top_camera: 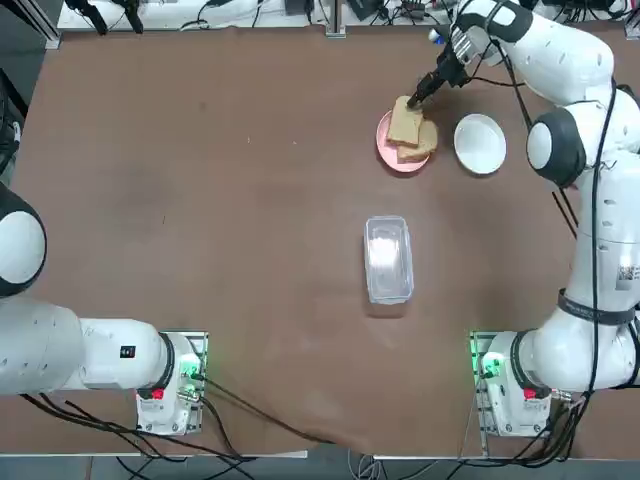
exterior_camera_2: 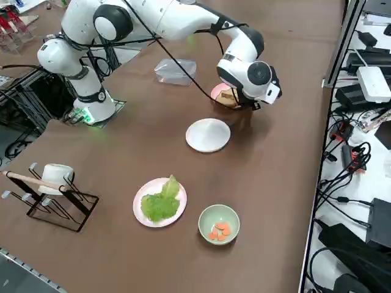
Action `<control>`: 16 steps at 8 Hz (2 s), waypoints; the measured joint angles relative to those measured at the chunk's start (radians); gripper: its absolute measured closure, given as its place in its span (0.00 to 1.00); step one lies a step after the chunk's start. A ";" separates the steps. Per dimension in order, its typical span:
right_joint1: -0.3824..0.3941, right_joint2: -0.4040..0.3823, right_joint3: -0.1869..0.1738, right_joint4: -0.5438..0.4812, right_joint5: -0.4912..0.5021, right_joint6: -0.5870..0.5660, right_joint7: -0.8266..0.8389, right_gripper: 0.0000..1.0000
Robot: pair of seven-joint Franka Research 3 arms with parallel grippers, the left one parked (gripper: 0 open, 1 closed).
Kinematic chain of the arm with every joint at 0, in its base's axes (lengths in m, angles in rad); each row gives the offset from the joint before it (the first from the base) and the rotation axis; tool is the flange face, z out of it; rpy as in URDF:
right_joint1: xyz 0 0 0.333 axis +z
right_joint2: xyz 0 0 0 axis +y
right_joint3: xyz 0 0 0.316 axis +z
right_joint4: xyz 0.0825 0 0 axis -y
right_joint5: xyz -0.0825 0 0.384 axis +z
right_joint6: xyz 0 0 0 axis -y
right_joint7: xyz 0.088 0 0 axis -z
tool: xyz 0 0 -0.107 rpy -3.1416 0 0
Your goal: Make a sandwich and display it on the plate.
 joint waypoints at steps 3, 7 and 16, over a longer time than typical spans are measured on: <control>-0.001 0.000 0.000 0.000 0.000 -0.002 0.000 0.55; -0.001 0.000 0.000 0.008 0.000 -0.006 0.000 0.92; -0.006 -0.175 -0.006 0.076 -0.031 -0.095 0.218 0.93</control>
